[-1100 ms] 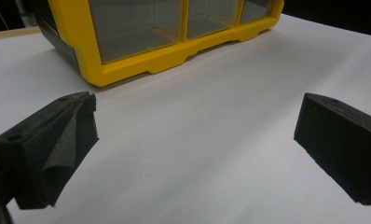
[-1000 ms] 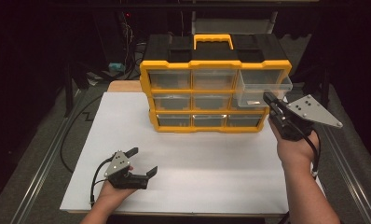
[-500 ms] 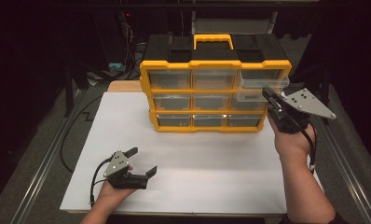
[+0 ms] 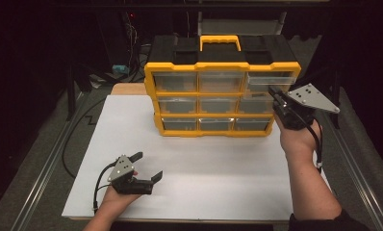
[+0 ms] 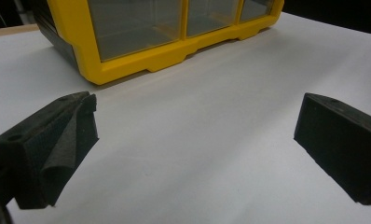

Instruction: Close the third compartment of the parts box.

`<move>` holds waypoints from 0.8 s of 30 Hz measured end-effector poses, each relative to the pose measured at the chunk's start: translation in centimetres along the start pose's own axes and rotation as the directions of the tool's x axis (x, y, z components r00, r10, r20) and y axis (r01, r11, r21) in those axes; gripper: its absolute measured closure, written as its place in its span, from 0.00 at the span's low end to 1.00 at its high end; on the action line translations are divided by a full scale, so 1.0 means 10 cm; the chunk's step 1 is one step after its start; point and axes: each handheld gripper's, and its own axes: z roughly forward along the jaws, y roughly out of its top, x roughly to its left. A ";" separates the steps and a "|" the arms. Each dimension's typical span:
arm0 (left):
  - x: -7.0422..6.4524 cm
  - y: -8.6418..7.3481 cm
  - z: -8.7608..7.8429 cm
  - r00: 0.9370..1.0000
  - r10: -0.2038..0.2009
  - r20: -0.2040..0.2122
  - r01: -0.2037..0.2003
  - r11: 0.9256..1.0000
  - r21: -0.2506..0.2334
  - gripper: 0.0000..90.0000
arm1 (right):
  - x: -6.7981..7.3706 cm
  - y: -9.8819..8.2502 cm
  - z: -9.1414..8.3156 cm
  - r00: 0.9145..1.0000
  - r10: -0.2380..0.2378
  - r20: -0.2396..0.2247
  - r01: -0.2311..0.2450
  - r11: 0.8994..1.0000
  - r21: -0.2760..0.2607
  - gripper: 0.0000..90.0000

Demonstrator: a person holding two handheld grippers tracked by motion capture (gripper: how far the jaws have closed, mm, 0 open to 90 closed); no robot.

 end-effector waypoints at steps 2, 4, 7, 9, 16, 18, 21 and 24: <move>0.00 0.00 -0.01 1.000 0.005 0.002 -0.005 1.000 -0.001 0.01 | 0.00 0.01 0.04 1.000 0.001 -0.001 -0.001 1.000 0.002 1.00; 0.00 0.00 -0.01 1.000 -0.001 0.002 0.001 1.000 -0.007 0.01 | 0.00 0.02 0.05 1.000 0.004 -0.001 -0.004 1.000 0.005 1.00; 0.00 0.00 0.00 1.000 -0.002 0.002 0.002 1.000 -0.001 0.01 | 0.00 0.05 0.11 1.000 0.007 -0.001 -0.007 1.000 0.017 1.00; 0.00 0.00 0.00 1.000 0.000 0.004 0.000 1.000 -0.002 0.01 | 0.00 0.06 0.14 1.000 0.000 0.001 0.000 1.000 0.022 1.00; 0.00 0.00 -0.01 1.000 -0.002 0.006 0.002 1.000 -0.005 0.01 | 0.00 0.06 0.24 1.000 0.003 0.012 -0.003 1.000 0.030 1.00; 0.00 0.01 -0.01 1.000 -0.009 0.004 0.010 1.000 -0.011 0.01 | -0.01 0.07 0.27 1.000 0.002 0.020 -0.003 0.999 0.036 1.00; 0.00 0.00 -0.01 1.000 -0.002 0.006 0.002 1.000 -0.003 0.01 | -0.03 0.07 0.32 1.000 0.014 0.021 -0.014 0.999 0.039 1.00; 0.01 0.00 -0.01 1.000 -0.009 0.004 0.009 1.000 -0.011 0.01 | -0.02 0.08 0.33 1.000 0.013 0.019 -0.013 0.999 0.038 1.00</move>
